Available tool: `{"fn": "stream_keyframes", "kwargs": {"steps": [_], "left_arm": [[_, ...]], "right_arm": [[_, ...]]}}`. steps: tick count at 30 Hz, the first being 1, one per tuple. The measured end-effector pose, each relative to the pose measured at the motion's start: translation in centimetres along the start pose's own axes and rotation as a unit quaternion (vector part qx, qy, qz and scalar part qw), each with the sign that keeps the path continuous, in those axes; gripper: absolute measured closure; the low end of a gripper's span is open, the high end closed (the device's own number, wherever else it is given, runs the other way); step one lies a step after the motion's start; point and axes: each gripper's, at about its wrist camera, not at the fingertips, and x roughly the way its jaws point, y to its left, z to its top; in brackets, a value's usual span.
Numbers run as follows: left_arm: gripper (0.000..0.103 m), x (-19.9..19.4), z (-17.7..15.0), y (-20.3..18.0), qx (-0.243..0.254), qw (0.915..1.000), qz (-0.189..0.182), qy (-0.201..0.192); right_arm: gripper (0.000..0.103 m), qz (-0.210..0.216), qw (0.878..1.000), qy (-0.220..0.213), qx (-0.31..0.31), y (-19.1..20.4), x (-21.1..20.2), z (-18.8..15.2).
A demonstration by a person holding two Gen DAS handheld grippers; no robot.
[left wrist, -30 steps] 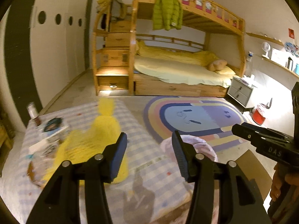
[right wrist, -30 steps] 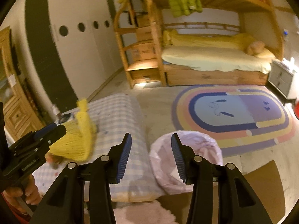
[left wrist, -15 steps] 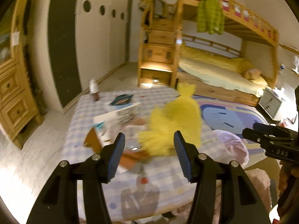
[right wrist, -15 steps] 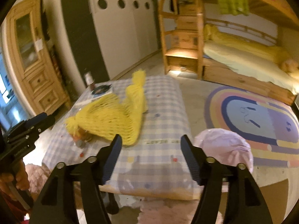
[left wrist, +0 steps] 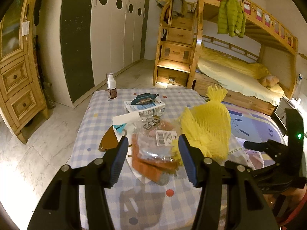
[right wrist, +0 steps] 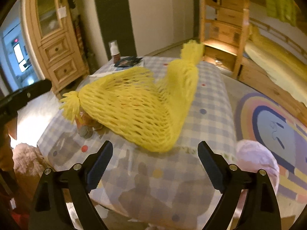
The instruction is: Collect trash
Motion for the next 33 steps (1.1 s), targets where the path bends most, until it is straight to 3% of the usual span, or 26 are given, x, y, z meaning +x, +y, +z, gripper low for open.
{"fn": "stream_keyframes", "kwargs": {"steps": [8,12,14,18,20,21,27,30,33], "left_arm": [[0.05,0.9,0.5,-0.3,0.004,1.0,0.001,0.006],[0.05,1.1,0.4,-0.5,0.004,0.9999,0.004,0.011],[0.05,1.1,0.4,-0.3,0.003,0.9999,0.006,0.012],[0.05,1.0,0.3,-0.2,0.001,0.9999,0.009,0.013],[0.05,0.8,0.3,-0.2,0.0,0.9999,0.012,0.013],[0.05,0.6,0.3,-0.1,0.0,0.9998,0.013,0.012],[0.049,-0.6,-0.1,0.6,-0.005,0.9998,0.017,0.007],[0.038,-1.0,-0.6,0.6,-0.002,0.9999,0.012,0.008],[0.035,-1.1,-1.6,0.0,0.005,0.9999,0.002,0.014]], "right_arm": [[0.012,0.028,0.999,0.021,-0.014,-0.9,2.8,1.3],[0.015,0.059,0.998,0.0,-0.014,-1.0,2.5,1.8],[0.045,0.066,0.998,-0.004,-0.023,-0.7,2.2,2.0],[0.073,0.076,0.997,0.0,-0.028,-0.4,2.1,2.2],[0.092,0.074,0.997,-0.006,-0.03,-0.1,1.6,2.3],[0.095,0.072,0.997,-0.011,-0.028,-0.1,1.3,2.3],[0.096,0.037,0.997,-0.061,0.001,-0.5,-1.9,3.0],[0.096,0.019,0.997,-0.077,0.015,-0.6,-3.4,2.9],[0.096,0.011,0.996,-0.086,0.029,-0.9,-4.4,2.7]]}}
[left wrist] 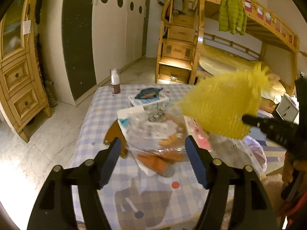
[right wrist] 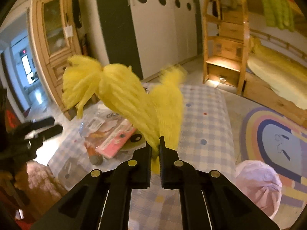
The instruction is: Collect trash
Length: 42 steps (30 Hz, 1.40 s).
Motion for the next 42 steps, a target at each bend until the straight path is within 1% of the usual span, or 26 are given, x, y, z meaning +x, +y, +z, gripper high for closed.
{"fn": "stream_keyframes", "kwargs": {"steps": [1,2,3,4,5,7,9,10,12,13,16,19,22,23,24,26,29,31,35,37,38,42], "left_arm": [[0.034,0.1,-0.3,-0.4,0.004,1.0,-0.006,0.003],[0.031,0.2,-0.5,-0.7,0.008,0.9999,-0.008,0.003],[0.022,0.5,-0.7,-1.0,0.013,0.9999,-0.009,0.005],[0.021,0.7,-0.9,-1.3,0.016,0.9998,-0.007,0.005],[0.02,1.0,-1.1,-1.6,0.021,0.9997,-0.007,0.006],[0.021,1.4,-1.4,-1.7,0.016,0.9995,-0.019,0.02],[0.021,1.7,-1.6,-1.2,-0.019,0.9983,-0.046,0.03],[0.022,1.8,-1.6,-1.1,-0.032,0.9976,-0.052,0.032],[0.036,2.4,-1.6,-1.3,-0.04,0.997,-0.052,0.041],[0.037,2.7,-1.5,-1.6,-0.036,0.9973,-0.046,0.044],[0.037,3.4,-1.1,-1.3,-0.034,0.9982,-0.022,0.044],[0.037,3.3,-0.3,0.6,-0.049,0.9983,0.003,0.03],[0.037,3.2,0.0,2.3,-0.062,0.9976,0.012,0.026],[0.038,3.3,0.0,3.0,-0.069,0.9972,0.012,0.027],[0.041,3.4,0.1,3.7,-0.075,0.9967,0.011,0.027],[0.043,3.6,0.1,4.2,-0.078,0.9965,0.011,0.03],[0.043,4.3,0.1,4.2,-0.069,0.9969,0.005,0.038],[0.043,5.1,0.0,4.1,-0.062,0.9967,-0.002,0.052],[0.043,7.0,-0.1,3.8,-0.061,0.9951,-0.021,0.075],[0.043,7.4,-0.1,3.6,-0.062,0.9948,-0.024,0.078],[0.043,7.5,-0.1,3.5,-0.059,0.995,-0.021,0.077],[0.043,7.1,-0.2,2.8,-0.043,0.9963,-0.021,0.071]], "right_arm": [[0.096,-0.005,1.0,-0.001,0.004,-0.1,-0.3,0.0],[0.096,-0.009,1.0,-0.002,0.008,-0.2,-0.5,-0.1],[0.096,-0.012,1.0,-0.003,0.01,-0.3,-0.6,-0.1],[0.096,-0.016,1.0,-0.004,0.013,-0.3,-0.8,-0.2],[0.096,-0.02,1.0,-0.005,0.015,-0.5,-1.0,-0.2],[0.096,-0.024,0.999,-0.009,0.023,-0.9,-1.4,-0.2],[0.096,-0.027,0.999,-0.011,0.024,-1.4,-1.6,-0.2],[0.096,-0.028,0.999,-0.012,0.024,-1.4,-1.6,-0.2],[0.096,-0.028,0.999,-0.01,0.026,-1.6,-1.6,-0.4],[0.096,-0.03,0.999,-0.009,0.025,-1.7,-1.5,-0.5],[0.096,-0.029,0.999,-0.005,0.021,-1.6,-1.3,-0.6],[0.096,-0.03,0.999,-0.003,0.014,-1.4,-1.2,-0.7],[0.096,-0.027,1.0,-0.001,0.013,-1.3,-0.9,-0.7],[0.096,-0.024,1.0,-0.002,0.011,-1.2,-0.8,-0.6],[0.096,-0.022,1.0,-0.002,0.009,-0.9,-0.7,-0.5],[0.096,-0.022,1.0,-0.002,0.002,-0.5,-0.5,-0.5],[0.096,-0.025,1.0,0.002,-0.013,0.4,0.2,-0.5],[0.096,-0.026,0.999,0.008,-0.018,0.6,0.7,-0.6],[0.096,-0.026,0.999,0.018,-0.018,0.6,1.2,-0.9],[0.096,-0.021,0.999,0.024,-0.016,0.6,1.3,-1.1],[0.096,-0.019,0.999,0.022,-0.014,0.8,1.2,-1.1],[0.096,-0.014,1.0,-0.016,0.0,1.0,-0.2,-0.4]]}}
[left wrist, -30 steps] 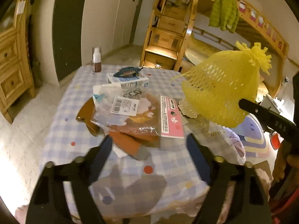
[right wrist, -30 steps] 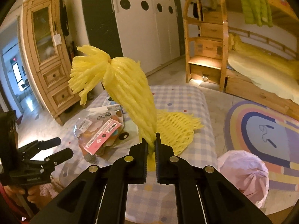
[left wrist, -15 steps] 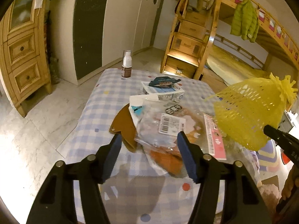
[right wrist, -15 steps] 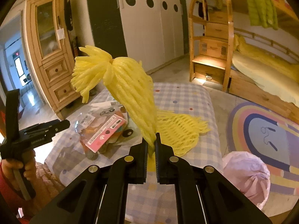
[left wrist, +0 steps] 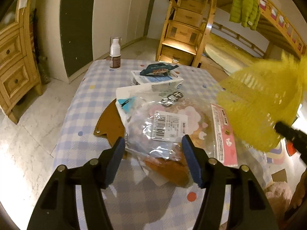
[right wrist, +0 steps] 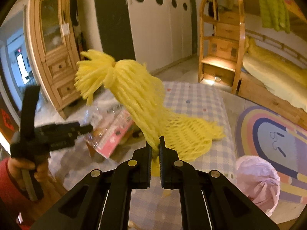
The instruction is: Collect trash
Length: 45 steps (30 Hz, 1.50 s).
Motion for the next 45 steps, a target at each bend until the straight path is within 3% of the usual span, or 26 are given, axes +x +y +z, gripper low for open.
{"fn": "stream_keyframes", "kwargs": {"steps": [4,16,25,28,30,32,33,37,40,42,43,44,45], "left_arm": [[0.043,0.1,-0.3,-0.7,0.011,0.9999,-0.007,0.003],[0.043,-1.0,-0.8,1.5,-0.018,0.9998,-0.009,0.0],[0.043,1.2,-0.3,2.5,-0.059,0.9955,-0.063,0.039],[0.059,1.1,-0.4,1.9,-0.049,0.9957,-0.069,0.037],[0.086,0.8,-0.3,1.4,-0.042,0.9957,-0.074,0.038],[0.099,0.1,-0.4,0.8,-0.028,0.9964,-0.074,0.031],[0.103,-0.2,-0.5,0.6,-0.023,0.9967,-0.073,0.026],[0.103,-2.0,-0.6,-0.1,-0.006,0.9978,-0.066,0.005],[0.087,-3.0,-0.9,0.4,-0.008,0.999,-0.043,-0.003],[0.062,-4.0,-1.4,0.6,-0.008,0.9995,-0.026,-0.013],[0.044,-4.6,-2.0,0.6,-0.004,0.9996,-0.019,-0.021],[0.034,-5.0,-2.4,0.5,0.002,0.9995,-0.014,-0.026],[0.033,-5.2,-2.8,0.5,0.006,0.9995,-0.014,-0.027]], "right_arm": [[0.096,0.01,1.0,-0.01,0.0,1.4,0.2,0.6],[0.096,0.025,0.997,0.077,-0.008,4.2,6.7,-1.3],[0.096,0.022,0.996,0.086,0.002,3.5,6.7,-1.6],[0.096,0.026,0.996,0.088,0.008,3.6,6.7,-1.8],[0.096,0.028,0.996,0.087,0.012,3.4,6.5,-1.8],[0.096,0.028,0.996,0.082,0.015,3.1,5.9,-1.7],[0.096,0.027,0.996,0.08,0.017,2.8,5.7,-1.7],[0.096,0.016,0.998,0.062,0.028,1.4,4.0,-1.3],[0.096,0.002,0.998,0.046,0.04,0.2,2.4,-1.2],[0.096,-0.01,0.998,0.035,0.046,-0.6,1.1,-1.2],[0.096,-0.014,0.998,0.032,0.049,-1.0,0.7,-1.3],[0.096,-0.017,0.998,0.029,0.053,-1.3,0.3,-1.3],[0.096,-0.02,0.998,0.026,0.058,-1.6,-0.1,-1.3]]}}
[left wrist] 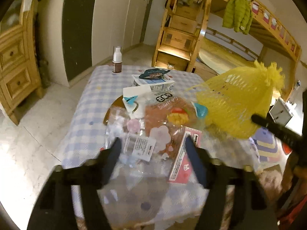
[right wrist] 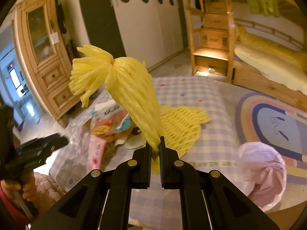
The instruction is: Collect trash
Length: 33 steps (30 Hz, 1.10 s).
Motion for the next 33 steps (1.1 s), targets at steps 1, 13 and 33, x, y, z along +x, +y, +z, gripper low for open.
{"fn": "stream_keyframes", "kwargs": {"steps": [1,13,33], "left_arm": [[0.033,0.0,-0.4,0.0,0.004,1.0,0.001,0.003],[0.016,1.3,-4.2,-0.3,-0.024,0.9984,0.033,0.038],[0.043,4.7,-5.7,-3.4,-0.002,0.9882,0.153,-0.003]], "right_arm": [[0.096,-0.003,1.0,-0.003,0.005,-0.3,-0.4,-0.1],[0.096,-0.006,1.0,-0.013,0.006,-0.3,-2.6,-0.9],[0.096,-0.011,1.0,-0.01,0.001,-0.2,-3.0,-1.5]]}}
